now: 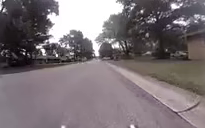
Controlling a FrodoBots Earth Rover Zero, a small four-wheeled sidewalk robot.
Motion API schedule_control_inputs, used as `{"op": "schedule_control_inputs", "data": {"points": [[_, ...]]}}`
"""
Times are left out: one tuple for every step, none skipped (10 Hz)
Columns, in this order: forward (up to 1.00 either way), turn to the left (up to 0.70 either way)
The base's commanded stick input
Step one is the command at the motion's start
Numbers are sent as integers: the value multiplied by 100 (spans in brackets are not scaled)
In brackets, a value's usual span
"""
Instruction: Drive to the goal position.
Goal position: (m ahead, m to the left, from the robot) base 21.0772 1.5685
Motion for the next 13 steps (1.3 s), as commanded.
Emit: {"op": "schedule_control_inputs", "data": {"points": [[100,0],[100,0],[100,0],[100,0],[100,0],[100,0],[100,0],[100,0],[100,0],[100,0],[100,0],[100,0],[100,-3]]}}
